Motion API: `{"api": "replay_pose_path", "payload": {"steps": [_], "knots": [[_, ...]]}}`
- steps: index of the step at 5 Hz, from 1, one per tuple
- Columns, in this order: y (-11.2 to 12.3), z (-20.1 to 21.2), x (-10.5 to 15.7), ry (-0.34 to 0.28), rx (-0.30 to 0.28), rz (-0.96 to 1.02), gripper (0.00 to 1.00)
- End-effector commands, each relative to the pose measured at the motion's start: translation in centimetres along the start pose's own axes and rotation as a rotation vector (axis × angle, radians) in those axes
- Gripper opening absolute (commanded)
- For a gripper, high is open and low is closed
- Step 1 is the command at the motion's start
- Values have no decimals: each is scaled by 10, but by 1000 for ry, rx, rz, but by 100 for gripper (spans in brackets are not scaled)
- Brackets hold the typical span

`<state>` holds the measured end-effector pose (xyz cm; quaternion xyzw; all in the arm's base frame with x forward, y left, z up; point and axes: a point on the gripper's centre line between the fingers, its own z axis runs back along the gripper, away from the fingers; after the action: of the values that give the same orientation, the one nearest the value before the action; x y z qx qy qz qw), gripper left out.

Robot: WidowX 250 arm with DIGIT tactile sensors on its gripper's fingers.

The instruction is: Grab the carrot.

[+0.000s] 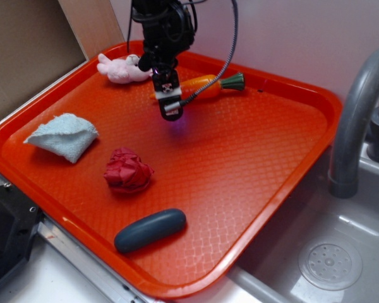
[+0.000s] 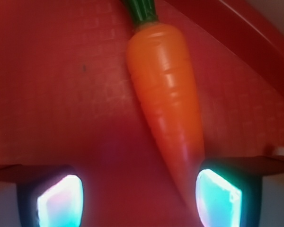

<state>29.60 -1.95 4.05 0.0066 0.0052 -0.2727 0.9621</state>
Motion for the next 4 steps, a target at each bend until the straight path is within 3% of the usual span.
{"api": "replay_pose_path", "payload": {"steps": [1, 2, 3, 4], "knots": [[7, 0, 20, -16, 54, -28, 100], [12, -6, 23, -1, 43, -31, 100], [4, -13, 23, 13, 34, -27, 0], [-6, -20, 23, 25, 36, -41, 0]]}}
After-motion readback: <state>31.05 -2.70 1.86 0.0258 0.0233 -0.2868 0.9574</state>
